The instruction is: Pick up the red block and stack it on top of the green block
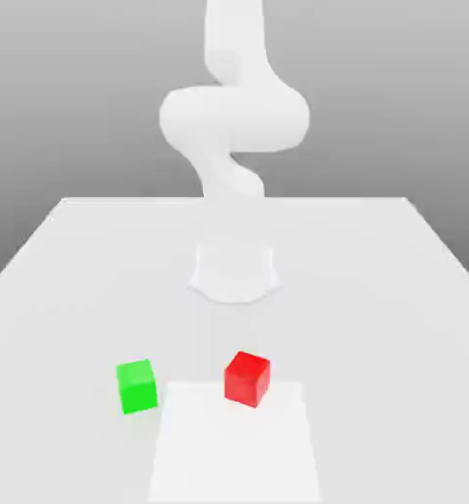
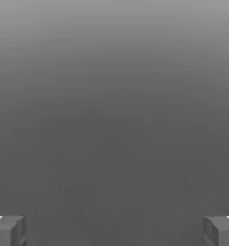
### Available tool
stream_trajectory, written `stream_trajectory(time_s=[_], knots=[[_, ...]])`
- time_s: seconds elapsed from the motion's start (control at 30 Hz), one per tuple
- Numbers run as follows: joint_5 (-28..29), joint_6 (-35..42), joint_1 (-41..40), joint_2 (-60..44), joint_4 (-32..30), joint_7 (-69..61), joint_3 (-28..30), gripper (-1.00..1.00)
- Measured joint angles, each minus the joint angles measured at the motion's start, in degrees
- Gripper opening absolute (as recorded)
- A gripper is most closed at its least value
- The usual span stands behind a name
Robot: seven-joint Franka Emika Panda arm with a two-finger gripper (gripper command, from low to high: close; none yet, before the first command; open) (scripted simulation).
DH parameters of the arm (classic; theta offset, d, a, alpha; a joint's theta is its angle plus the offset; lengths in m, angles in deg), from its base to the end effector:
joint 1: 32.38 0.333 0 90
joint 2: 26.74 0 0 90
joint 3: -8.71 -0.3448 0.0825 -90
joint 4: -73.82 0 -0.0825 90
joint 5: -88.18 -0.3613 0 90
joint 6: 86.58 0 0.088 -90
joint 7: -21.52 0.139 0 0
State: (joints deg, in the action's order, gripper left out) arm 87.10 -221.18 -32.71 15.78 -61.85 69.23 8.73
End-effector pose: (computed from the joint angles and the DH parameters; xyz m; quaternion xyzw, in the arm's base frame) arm 0.3510 -0.0015 0.6595 -0.8526 0.3843 -0.3206 0.1501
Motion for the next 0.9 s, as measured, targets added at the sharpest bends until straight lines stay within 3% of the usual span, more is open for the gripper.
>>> stream_trajectory(time_s=[0.53,0.67,0.77,0.8,0.9], knots=[[-3.32,-23.52,-2.84,-28.65,-30.75,19.74,-6.89,0.00],[1.01,-34.54,-3.14,-42.68,-32.80,25.80,-6.76,0.00],[4.27,-40.22,-0.50,-49.36,-32.20,28.41,-3.19,0.00],[4.75,-41.89,0.64,-51.29,-32.00,28.85,-1.97,-1.00],[4.79,-41.92,0.64,-51.29,-32.00,28.90,-1.97,-1.00]])
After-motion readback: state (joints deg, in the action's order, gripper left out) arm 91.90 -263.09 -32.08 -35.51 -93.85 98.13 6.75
